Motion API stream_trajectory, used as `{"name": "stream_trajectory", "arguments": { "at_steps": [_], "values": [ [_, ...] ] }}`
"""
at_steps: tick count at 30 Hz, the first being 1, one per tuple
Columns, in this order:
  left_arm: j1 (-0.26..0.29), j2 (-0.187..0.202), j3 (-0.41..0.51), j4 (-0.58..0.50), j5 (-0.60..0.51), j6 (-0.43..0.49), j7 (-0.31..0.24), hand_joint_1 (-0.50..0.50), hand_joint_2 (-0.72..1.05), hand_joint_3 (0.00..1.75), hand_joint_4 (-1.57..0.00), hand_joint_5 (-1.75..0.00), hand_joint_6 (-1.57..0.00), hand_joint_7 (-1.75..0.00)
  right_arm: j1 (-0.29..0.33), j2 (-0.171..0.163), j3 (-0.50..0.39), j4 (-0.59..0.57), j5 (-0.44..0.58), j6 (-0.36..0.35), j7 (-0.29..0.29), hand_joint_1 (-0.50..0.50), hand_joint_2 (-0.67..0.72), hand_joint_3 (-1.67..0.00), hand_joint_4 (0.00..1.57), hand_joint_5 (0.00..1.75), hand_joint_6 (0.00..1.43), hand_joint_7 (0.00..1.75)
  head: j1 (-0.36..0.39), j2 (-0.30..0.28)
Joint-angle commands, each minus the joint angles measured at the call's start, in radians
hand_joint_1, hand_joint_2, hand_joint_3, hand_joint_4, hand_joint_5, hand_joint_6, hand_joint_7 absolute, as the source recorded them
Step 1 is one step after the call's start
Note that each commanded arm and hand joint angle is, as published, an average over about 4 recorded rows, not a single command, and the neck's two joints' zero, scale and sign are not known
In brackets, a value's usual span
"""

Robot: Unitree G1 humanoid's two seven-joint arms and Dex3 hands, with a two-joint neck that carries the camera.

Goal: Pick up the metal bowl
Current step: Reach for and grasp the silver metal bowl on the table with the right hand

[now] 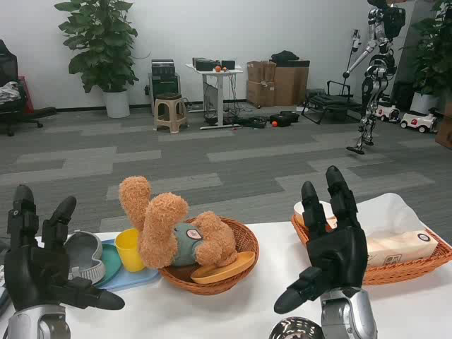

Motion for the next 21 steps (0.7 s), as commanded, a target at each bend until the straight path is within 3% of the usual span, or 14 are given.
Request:
{"name": "stream_trajectory", "arguments": {
  "at_steps": [1,3,18,21],
  "values": [
    [0.074,-0.045,0.085,-0.137,-0.007,-0.042,0.009,-0.5,-0.55,0.0,-0.6,-0.92,0.0,0.0,-0.011,0.041,-0.047,0.03,-0.332,-0.095,-0.161,-0.17,0.72,0.0,0.0,0.0,0.0,0.28,0.081,-0.105],
    [0.074,-0.046,0.084,-0.135,-0.007,-0.042,0.009,-0.5,-0.55,0.0,-0.6,-0.92,0.0,0.0,-0.011,0.041,-0.047,0.03,-0.332,-0.094,-0.16,-0.17,0.72,0.0,0.0,0.0,0.0,0.28,0.052,-0.058],
    [0.074,-0.051,0.081,-0.128,-0.007,-0.042,0.009,-0.5,-0.55,0.0,-0.6,-0.92,0.0,0.0,-0.013,0.04,-0.046,0.043,-0.331,-0.093,-0.16,-0.17,0.72,0.0,0.0,0.0,0.0,0.28,0.058,-0.055],
    [0.074,-0.051,0.082,-0.125,-0.007,-0.042,0.009,-0.5,-0.55,0.0,-0.6,-0.92,0.0,0.0,-0.017,0.034,-0.047,0.046,-0.339,-0.081,-0.155,-0.21,0.72,0.0,0.0,0.0,0.0,0.28,0.049,-0.071]
  ]
}}
